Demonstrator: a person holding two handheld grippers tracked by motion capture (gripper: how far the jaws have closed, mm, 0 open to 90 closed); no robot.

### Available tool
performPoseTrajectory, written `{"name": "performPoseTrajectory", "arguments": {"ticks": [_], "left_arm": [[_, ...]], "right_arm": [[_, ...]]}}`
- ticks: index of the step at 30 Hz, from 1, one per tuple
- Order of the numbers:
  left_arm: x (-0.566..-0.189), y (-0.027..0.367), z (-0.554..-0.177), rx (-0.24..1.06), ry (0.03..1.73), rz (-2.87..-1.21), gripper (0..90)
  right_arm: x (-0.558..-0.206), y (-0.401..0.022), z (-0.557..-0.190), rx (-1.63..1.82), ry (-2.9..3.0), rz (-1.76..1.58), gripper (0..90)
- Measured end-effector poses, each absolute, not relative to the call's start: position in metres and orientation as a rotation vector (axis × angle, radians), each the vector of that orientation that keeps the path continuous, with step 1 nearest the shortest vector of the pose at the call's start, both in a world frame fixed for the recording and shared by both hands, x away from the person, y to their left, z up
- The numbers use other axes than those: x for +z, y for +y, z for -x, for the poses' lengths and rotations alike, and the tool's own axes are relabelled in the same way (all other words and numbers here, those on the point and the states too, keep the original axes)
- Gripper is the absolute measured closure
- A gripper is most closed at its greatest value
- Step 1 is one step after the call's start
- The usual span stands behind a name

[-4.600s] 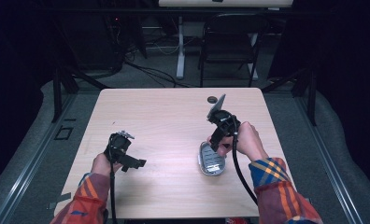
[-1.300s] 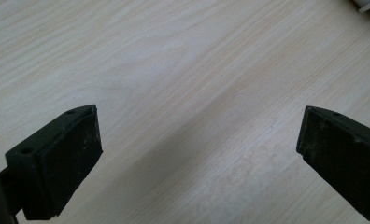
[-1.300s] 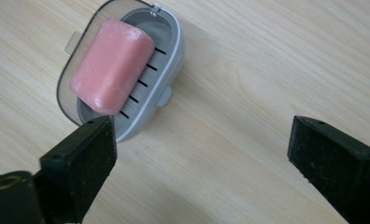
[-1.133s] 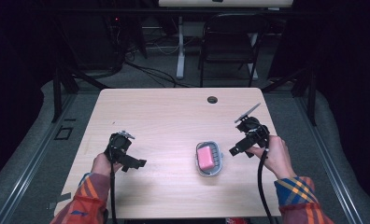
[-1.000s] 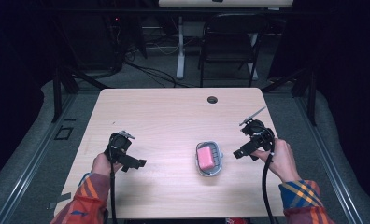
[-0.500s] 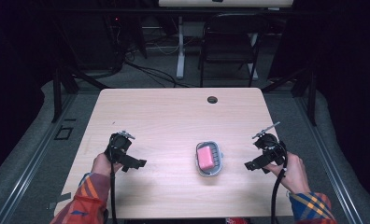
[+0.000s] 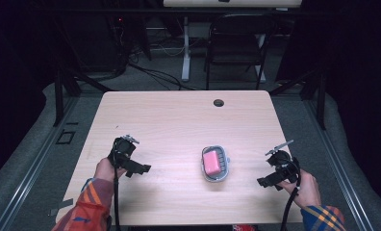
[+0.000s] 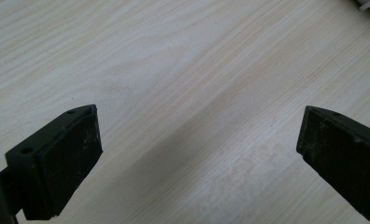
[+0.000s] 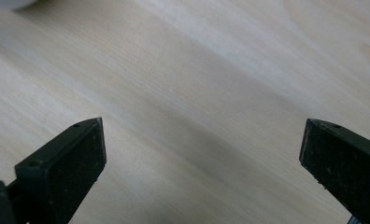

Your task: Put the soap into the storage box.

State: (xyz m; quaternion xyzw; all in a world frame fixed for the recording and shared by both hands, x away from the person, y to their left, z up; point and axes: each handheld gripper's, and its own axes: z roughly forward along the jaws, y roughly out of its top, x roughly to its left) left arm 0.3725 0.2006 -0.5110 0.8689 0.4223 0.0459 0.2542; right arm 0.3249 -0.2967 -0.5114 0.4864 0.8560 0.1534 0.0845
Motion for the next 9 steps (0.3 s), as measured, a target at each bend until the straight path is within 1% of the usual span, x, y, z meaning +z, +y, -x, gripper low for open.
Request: {"name": "performPoseTrajectory", "arguments": {"ticks": [9], "left_arm": [[-0.5112, 0.2002, -0.3725, 0.124, 1.146, -2.359, 0.0]], "right_arm": [[-0.5219, -0.2922, -0.3266, 0.401, 2.589, -1.431, 0.8]]}}
